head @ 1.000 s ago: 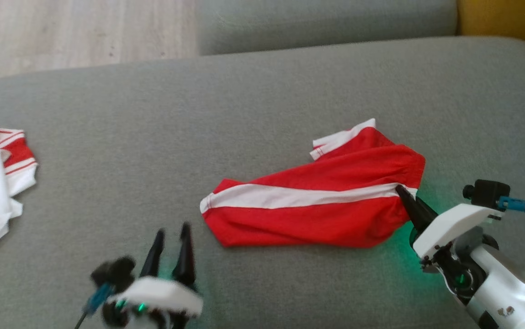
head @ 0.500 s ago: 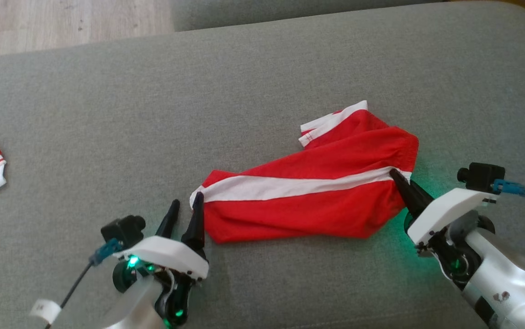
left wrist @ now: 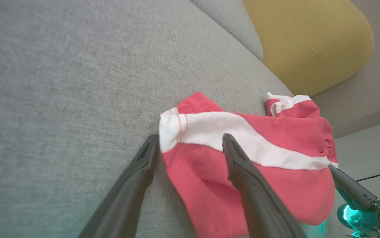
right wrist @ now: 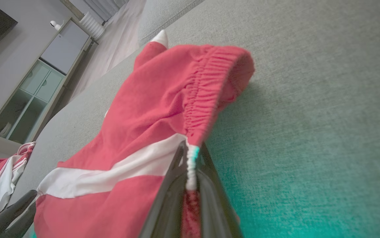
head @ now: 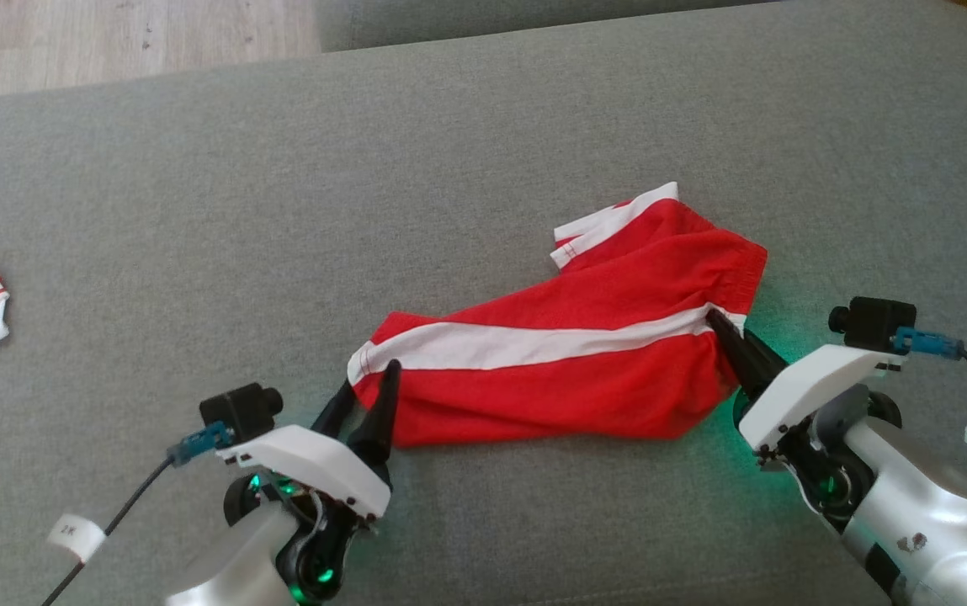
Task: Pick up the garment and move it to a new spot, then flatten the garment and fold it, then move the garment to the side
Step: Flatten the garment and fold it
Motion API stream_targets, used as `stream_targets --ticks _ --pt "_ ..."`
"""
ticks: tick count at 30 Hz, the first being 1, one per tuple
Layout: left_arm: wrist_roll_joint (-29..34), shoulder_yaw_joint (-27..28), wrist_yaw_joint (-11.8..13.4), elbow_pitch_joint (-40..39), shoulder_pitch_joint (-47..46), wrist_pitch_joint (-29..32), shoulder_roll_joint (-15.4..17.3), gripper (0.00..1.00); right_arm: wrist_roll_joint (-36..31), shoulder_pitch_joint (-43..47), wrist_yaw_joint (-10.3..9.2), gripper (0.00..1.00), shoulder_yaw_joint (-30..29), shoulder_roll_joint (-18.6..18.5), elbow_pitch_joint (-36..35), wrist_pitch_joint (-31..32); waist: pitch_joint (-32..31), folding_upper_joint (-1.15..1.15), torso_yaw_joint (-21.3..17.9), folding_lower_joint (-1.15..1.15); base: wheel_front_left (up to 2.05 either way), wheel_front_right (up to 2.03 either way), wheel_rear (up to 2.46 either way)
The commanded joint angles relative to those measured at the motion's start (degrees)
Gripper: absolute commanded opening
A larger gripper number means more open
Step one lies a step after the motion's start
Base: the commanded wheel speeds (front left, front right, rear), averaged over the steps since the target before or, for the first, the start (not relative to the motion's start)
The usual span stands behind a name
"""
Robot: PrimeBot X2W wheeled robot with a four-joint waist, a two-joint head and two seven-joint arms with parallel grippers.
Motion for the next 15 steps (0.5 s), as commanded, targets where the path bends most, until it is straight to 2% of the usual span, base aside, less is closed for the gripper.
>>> stream_targets --ticks 1,11,13,14,15 --pt "-1.0 -0.2 -0.4 -1.4 -1.3 0.6 0.3 1.0 0.3 -1.3 -0.04 0.0 0.5 -0.2 -0.9 -1.1 0.0 0.0 0.0 0.0 0.0 0.0 0.0" --pt "-5.2 -3.3 -0.4 -2.4 -4.3 -2.9 2.2 1.0 1.2 -2.0 -0.04 0.0 2.1 0.3 -0.6 -1.8 0.5 0.0 -0.6 0.0 0.0 0.0 0.0" --pt "-5.8 -3.4 -0.4 -2.8 -4.8 -3.8 2.5 0.91 1.4 -2.1 -0.04 0.0 2.5 0.5 -0.6 -1.9 0.7 0.0 -0.6 0.0 0.0 0.0 0.0" --pt "-6.2 -3.4 -0.4 -3.1 -4.9 -4.1 2.6 0.84 1.5 -2.2 -0.04 0.0 2.6 0.5 -0.6 -2.0 0.8 0.0 -0.7 0.0 0.0 0.0 0.0" --pt "-6.4 -3.6 -0.4 -3.3 -5.1 -4.3 2.8 0.62 1.6 -2.2 -0.04 0.0 2.8 0.6 -0.5 -2.1 0.9 0.0 -0.7 0.0 0.0 0.0 0.0"
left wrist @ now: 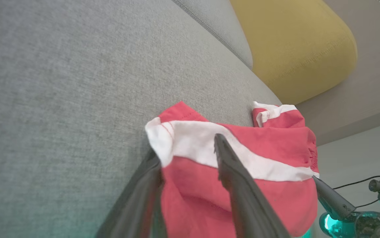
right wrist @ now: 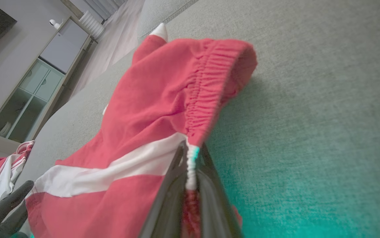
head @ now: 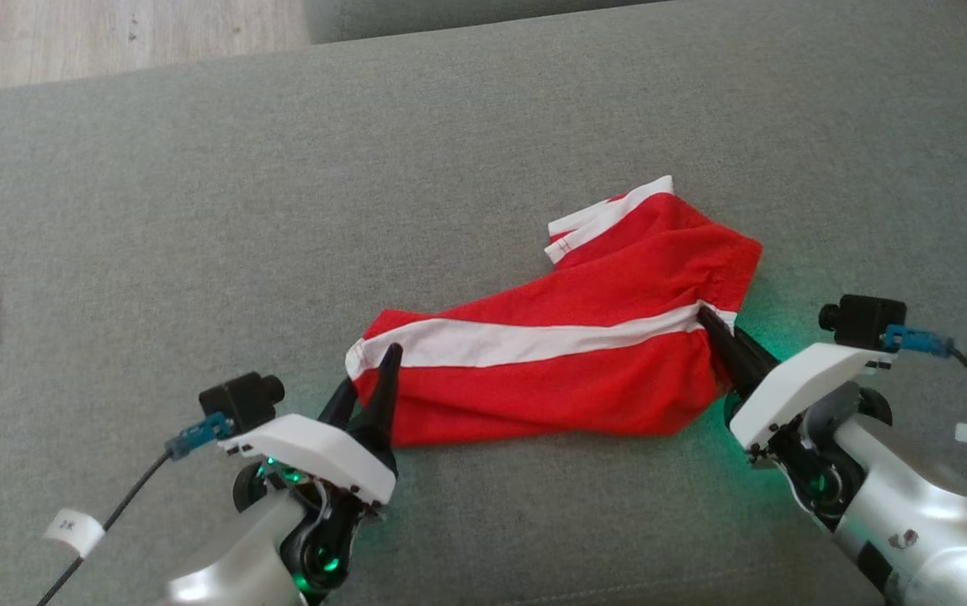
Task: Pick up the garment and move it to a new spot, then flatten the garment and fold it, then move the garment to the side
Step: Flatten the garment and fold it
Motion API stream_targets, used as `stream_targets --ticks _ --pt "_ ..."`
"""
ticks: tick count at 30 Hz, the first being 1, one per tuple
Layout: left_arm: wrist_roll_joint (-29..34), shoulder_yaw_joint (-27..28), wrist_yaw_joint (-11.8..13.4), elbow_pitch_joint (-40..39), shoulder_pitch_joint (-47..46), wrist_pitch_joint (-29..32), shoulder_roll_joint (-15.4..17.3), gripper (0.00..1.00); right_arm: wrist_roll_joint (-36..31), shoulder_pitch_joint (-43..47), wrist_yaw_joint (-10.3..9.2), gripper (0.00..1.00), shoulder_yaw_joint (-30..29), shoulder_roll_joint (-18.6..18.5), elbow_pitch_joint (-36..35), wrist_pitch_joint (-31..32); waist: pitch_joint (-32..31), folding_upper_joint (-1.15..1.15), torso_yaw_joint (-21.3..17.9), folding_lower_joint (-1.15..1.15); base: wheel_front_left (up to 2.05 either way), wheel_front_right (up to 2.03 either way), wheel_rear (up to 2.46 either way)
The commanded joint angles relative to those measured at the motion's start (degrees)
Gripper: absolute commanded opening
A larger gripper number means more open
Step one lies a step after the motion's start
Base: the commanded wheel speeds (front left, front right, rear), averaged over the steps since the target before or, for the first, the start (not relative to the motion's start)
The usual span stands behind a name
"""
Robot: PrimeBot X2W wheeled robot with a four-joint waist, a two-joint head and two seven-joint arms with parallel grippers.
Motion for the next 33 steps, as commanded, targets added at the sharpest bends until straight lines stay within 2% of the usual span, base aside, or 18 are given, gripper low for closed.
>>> stream_targets --ticks 1,2,3,4,9,17,25,33 --pt "-0.6 0.7 -0.4 -1.4 -2.8 -1.1 1.3 0.47 0.7 -1.2 -0.04 0.0 0.7 0.3 -0.9 -0.9 0.2 0.0 0.0 0.0 0.0 0.0 0.0" --pt "-0.7 0.8 -0.4 -1.6 -3.0 -1.3 1.4 0.33 0.8 -1.3 -0.04 0.0 0.9 0.3 -0.8 -1.0 0.3 0.0 0.0 0.0 0.0 0.0 0.0" --pt "-0.7 0.9 -0.4 -1.8 -3.1 -1.6 1.5 0.1 0.9 -1.4 -0.04 0.0 1.0 0.3 -0.8 -1.1 0.3 0.0 0.0 0.0 0.0 0.0 0.0" --pt "-0.5 1.2 -0.4 -1.9 -3.3 -1.9 1.7 0.0 1.0 -1.4 -0.04 0.0 1.1 0.4 -0.8 -1.2 0.4 0.0 0.0 0.0 0.0 0.0 0.0" --pt "0.9 5.0 -0.4 -3.1 -3.5 -2.4 1.7 0.0 1.6 -1.7 -0.04 0.0 1.3 0.4 -0.7 -1.9 0.5 0.0 0.2 0.0 0.0 0.0 0.0" --pt "12.5 15.4 -0.4 -11.7 -1.2 -2.4 1.8 0.0 2.8 -3.1 -0.04 0.0 -2.5 0.2 -4.1 -6.9 -3.9 0.0 0.9 0.0 0.0 0.0 0.0" --pt "21.7 23.3 -0.4 -21.0 -3.7 -2.4 7.8 0.0 0.2 -7.6 -0.04 0.0 -6.5 -3.0 -12.6 -7.6 -11.4 0.0 1.4 0.0 0.0 0.0 0.0" --pt "24.5 25.0 -0.4 -25.4 -7.3 -2.4 13.5 0.0 0.6 -10.3 -0.04 0.0 -7.3 -6.5 -19.9 -6.6 -15.4 0.0 2.7 0.0 0.0 0.0 0.0"
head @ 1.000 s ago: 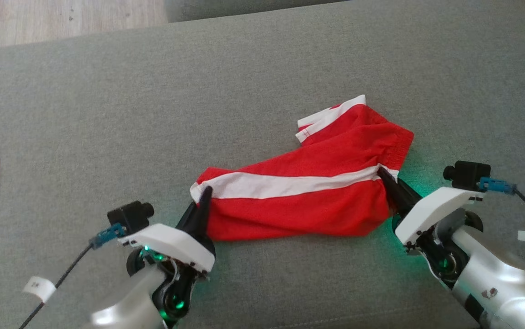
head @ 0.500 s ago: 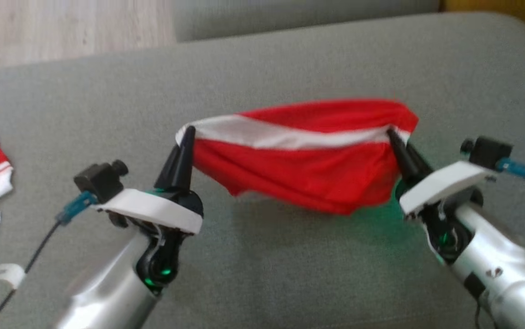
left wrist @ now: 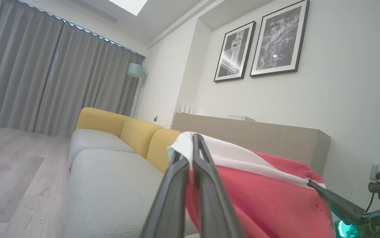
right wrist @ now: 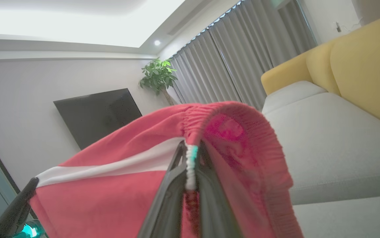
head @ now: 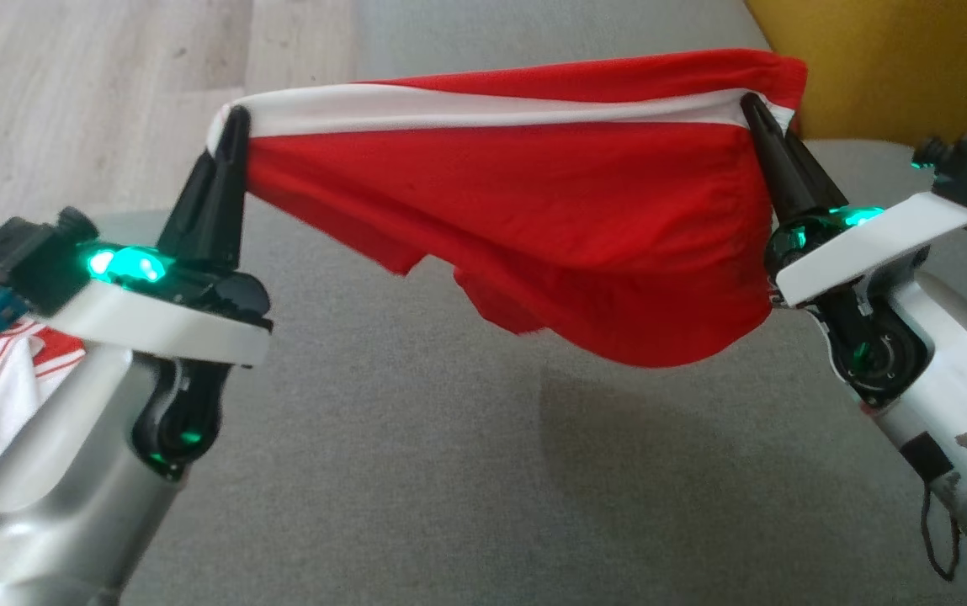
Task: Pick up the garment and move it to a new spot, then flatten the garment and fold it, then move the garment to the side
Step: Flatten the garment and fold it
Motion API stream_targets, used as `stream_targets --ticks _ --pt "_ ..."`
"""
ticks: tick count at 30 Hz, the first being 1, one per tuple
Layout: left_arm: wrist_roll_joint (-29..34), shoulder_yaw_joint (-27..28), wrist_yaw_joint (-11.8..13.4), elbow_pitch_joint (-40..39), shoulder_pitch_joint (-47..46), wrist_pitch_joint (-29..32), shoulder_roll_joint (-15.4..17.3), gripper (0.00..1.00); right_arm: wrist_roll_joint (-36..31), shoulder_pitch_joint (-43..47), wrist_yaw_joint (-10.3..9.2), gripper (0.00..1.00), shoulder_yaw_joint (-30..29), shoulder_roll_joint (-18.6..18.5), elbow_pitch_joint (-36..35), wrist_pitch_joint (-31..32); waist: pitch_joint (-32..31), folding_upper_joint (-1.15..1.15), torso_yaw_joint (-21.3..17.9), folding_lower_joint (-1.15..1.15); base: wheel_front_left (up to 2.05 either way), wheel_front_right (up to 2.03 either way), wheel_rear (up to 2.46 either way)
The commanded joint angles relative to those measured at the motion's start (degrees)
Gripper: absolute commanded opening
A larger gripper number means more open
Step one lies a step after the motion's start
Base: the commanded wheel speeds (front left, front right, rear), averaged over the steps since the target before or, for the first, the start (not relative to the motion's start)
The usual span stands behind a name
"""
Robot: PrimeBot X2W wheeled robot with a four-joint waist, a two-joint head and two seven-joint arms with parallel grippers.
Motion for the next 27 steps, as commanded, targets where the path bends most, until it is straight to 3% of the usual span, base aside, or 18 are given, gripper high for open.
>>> stream_targets --ticks 1,9,17,27 --pt "0.1 3.6 -0.3 -1.6 -3.6 -0.5 2.8 0.0 0.6 -2.0 -0.04 0.0 -0.9 -1.1 -2.2 0.3 -0.8 0.0 0.6 0.01 0.0 0.0 0.0" --pt "-0.8 3.4 -0.3 -1.9 -1.3 -0.5 4.1 0.0 1.3 0.2 -0.04 0.0 -0.7 -1.7 -4.6 2.8 -0.8 0.0 1.3 0.01 0.0 0.0 0.0" --pt "-0.3 2.2 -0.3 0.8 -0.5 -0.5 2.6 0.0 -0.3 1.6 -0.04 0.0 0.3 1.2 -1.4 3.0 1.1 0.0 1.0 0.01 0.0 0.0 0.0" --pt "6.8 5.9 -0.3 2.2 2.5 -0.5 -1.1 0.0 -3.5 5.7 -0.04 0.0 0.4 9.7 1.7 -1.0 2.5 0.0 1.6 0.01 0.0 0.0 0.0"
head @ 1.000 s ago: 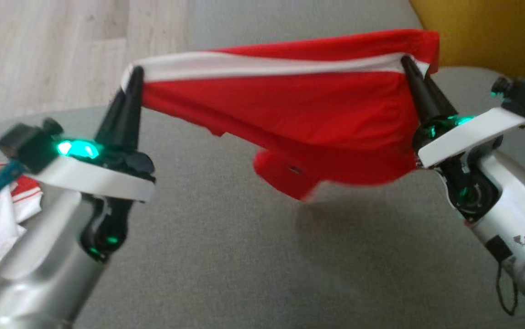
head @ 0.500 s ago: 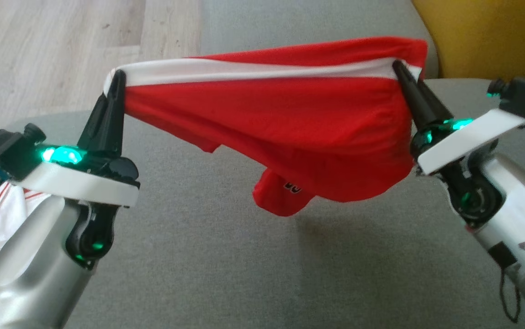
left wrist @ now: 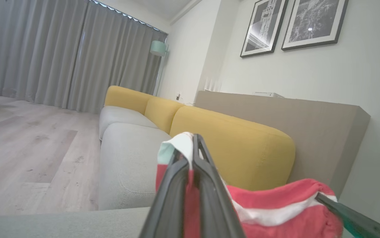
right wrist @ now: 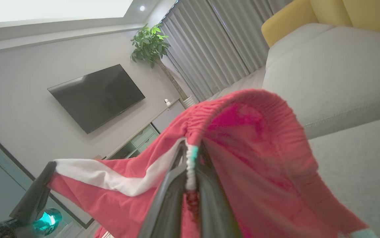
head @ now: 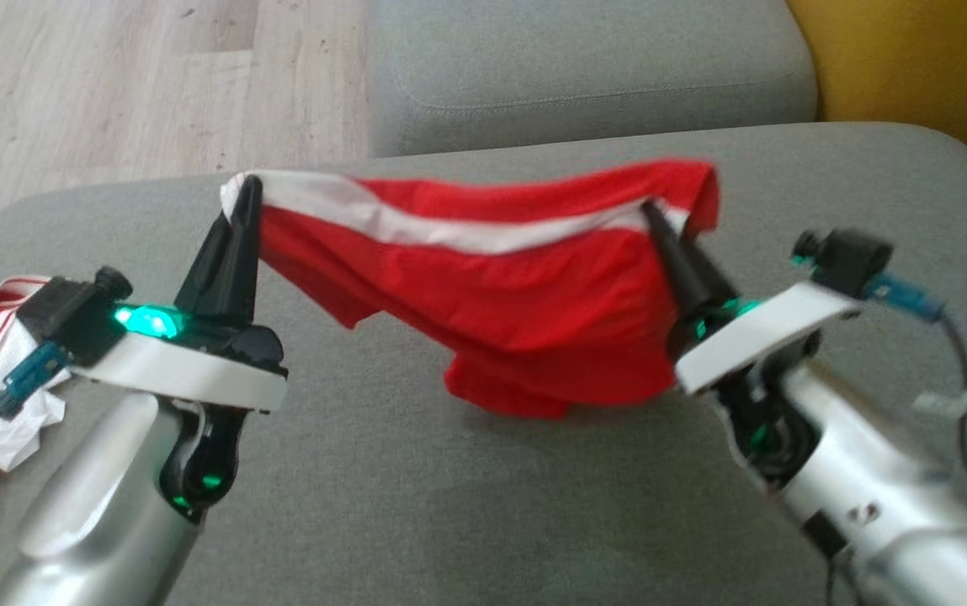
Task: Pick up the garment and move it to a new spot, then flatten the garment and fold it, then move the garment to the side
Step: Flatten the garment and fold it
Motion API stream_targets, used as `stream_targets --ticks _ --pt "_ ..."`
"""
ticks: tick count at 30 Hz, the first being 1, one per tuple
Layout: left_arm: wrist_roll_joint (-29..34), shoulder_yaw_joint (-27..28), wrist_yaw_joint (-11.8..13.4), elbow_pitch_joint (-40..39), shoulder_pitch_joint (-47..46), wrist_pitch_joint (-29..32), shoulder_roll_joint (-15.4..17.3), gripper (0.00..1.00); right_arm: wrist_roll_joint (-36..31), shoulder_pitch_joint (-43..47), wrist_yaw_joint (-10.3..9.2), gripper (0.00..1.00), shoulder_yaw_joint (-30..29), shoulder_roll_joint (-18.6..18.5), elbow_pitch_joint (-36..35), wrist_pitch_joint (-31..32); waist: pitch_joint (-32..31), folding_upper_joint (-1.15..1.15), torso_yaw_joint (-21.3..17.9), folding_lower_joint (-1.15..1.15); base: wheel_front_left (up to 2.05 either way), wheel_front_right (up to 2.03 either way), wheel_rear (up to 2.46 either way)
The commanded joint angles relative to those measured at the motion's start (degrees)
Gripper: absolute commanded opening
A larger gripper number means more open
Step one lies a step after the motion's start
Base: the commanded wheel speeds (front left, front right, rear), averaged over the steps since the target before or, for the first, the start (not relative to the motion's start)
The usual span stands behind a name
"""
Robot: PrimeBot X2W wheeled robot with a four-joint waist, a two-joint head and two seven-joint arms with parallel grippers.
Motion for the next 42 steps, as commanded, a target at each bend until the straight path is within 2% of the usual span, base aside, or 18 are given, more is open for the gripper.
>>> stream_targets --ticks 1,3,9,15,20,27,28,29,30,31,32,33,34,37,40,42 --pt "1.6 4.3 -0.3 -1.5 -2.6 -0.5 1.2 0.0 -0.9 -0.4 -0.04 0.0 -0.2 1.2 -1.0 -0.9 0.2 0.0 0.4 0.0 0.0 0.0 0.0" --pt "2.8 5.2 -0.3 -1.6 -1.3 -0.5 0.1 0.0 -2.6 0.7 -0.04 0.0 -0.3 2.6 0.1 -1.0 0.4 0.0 0.9 0.0 0.0 0.0 0.0" --pt "2.4 0.4 -0.3 2.4 4.8 -0.5 -3.1 0.0 -6.3 4.3 -0.04 0.0 0.4 4.8 6.3 -1.0 1.0 0.0 1.7 0.0 0.0 0.0 0.0" --pt "1.1 -1.3 -0.3 7.3 10.8 -0.5 -7.5 0.0 -7.1 7.0 -0.04 0.0 2.0 4.4 11.9 -1.0 1.5 0.0 1.4 0.0 0.0 0.0 0.0" --pt "1.7 -1.3 -0.3 10.8 12.9 -0.5 -9.5 0.0 -7.9 7.9 -0.04 0.0 1.9 2.9 14.5 -1.0 1.8 0.0 0.7 0.0 0.0 0.0 0.0" --pt "2.2 -0.9 -0.3 12.0 12.4 -0.5 -11.2 0.0 -12.3 6.9 -0.04 0.0 -4.0 2.9 16.5 -1.0 2.3 0.0 0.0 0.0 0.0 0.0 0.0" --pt "2.2 -0.5 -0.3 12.3 12.3 -0.5 -11.4 0.0 -13.3 6.8 -0.04 0.24 -4.7 3.2 17.0 -1.0 2.3 0.0 0.0 0.0 0.0 0.0 0.0" --pt "2.4 -0.3 -0.3 12.5 12.3 -0.5 -11.6 0.0 -14.5 6.8 -0.04 0.94 -5.6 3.4 17.4 -1.0 2.4 0.0 -0.1 0.0 0.0 0.0 0.0" --pt "2.7 -0.2 -0.3 12.8 12.3 -0.5 -11.8 0.0 -16.0 6.8 -0.04 1.0 -6.5 3.6 17.8 -1.0 2.4 0.0 -0.1 0.0 0.0 0.0 0.0" --pt "3.2 -0.2 -0.3 13.2 12.3 -0.5 -11.8 0.22 -17.7 6.8 -0.04 1.0 -7.5 3.8 18.2 -1.0 2.4 0.0 -0.1 0.0 0.0 0.0 0.0" --pt "4.0 0.0 -0.3 13.5 12.3 -0.5 -11.7 0.85 -19.5 6.9 -0.04 1.0 -8.6 3.9 18.4 -1.0 2.4 0.0 -0.1 0.0 0.0 0.0 0.0" --pt "4.5 0.4 -0.3 14.0 12.5 -0.5 -11.8 1.0 -21.4 7.1 -0.04 1.0 -9.8 4.1 18.5 -1.0 2.4 0.0 -0.1 0.0 0.0 0.0 0.0" --pt "4.5 0.4 -0.3 14.0 12.5 -0.5 -11.8 1.0 -21.4 7.1 -0.04 1.0 -9.8 4.1 18.5 -1.0 2.4 0.0 -0.1 0.0 0.0 0.0 0.0" --pt "8.5 3.6 -0.3 14.8 12.6 -0.5 -11.6 1.0 -28.9 7.8 -0.04 1.0 -14.8 4.2 17.5 -1.0 2.5 0.0 -0.1 0.0 0.0 0.0 0.0" --pt "15.7 9.9 -0.2 14.7 13.1 -0.5 -11.9 1.0 -38.2 9.0 -0.04 1.0 -21.2 4.7 14.6 -1.0 2.5 0.0 0.0 0.0 0.0 0.0 0.0" --pt "21.6 14.2 1.0 13.6 13.6 -0.5 -12.6 1.0 -44.6 10.4 -0.04 1.0 -25.2 5.5 11.6 -1.0 2.5 0.0 0.2 0.0 0.0 0.0 0.0"
